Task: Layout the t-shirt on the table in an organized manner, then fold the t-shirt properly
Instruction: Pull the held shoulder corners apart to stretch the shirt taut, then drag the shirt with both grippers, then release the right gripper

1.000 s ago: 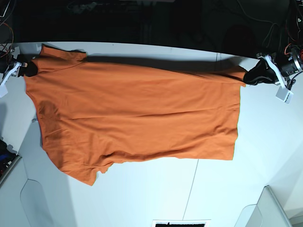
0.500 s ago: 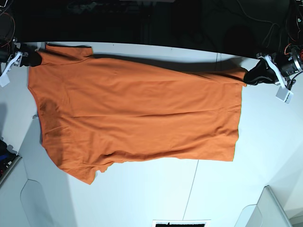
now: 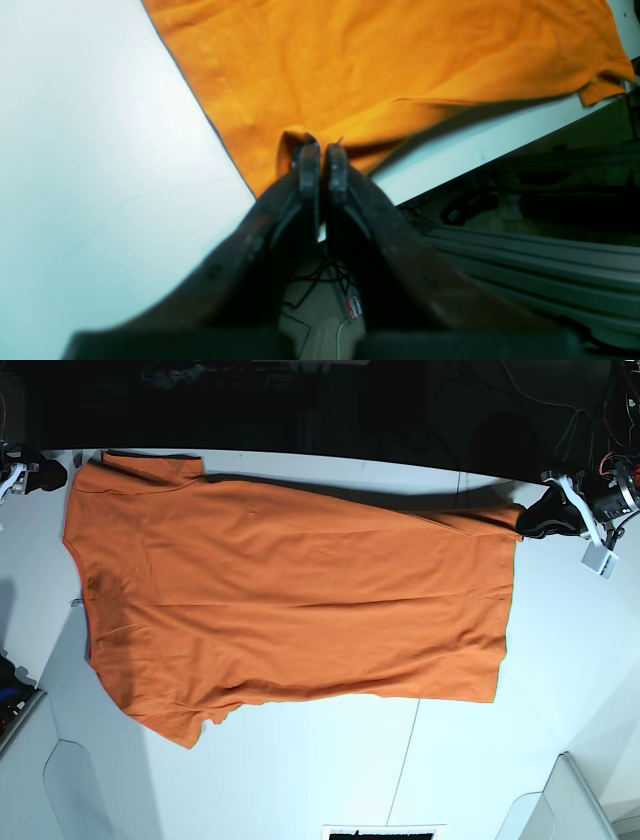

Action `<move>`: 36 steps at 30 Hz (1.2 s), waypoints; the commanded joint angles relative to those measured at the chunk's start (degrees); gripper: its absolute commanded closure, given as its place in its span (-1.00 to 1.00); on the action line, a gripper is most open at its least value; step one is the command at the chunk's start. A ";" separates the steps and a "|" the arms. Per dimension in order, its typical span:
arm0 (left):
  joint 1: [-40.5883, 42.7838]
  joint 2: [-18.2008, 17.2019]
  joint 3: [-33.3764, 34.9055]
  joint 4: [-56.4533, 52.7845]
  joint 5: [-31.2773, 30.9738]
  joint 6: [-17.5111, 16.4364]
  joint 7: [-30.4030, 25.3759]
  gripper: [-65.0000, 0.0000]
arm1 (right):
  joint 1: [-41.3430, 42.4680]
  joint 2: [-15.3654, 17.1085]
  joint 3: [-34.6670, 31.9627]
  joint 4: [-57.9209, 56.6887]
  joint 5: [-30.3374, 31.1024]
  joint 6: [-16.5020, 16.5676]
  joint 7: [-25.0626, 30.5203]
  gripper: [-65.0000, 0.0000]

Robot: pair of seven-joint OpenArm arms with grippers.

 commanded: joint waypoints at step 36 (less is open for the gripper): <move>-2.47 -1.60 -0.61 0.81 -0.07 -0.52 -1.20 1.00 | 2.73 -3.96 -5.77 2.95 2.14 0.57 1.27 1.00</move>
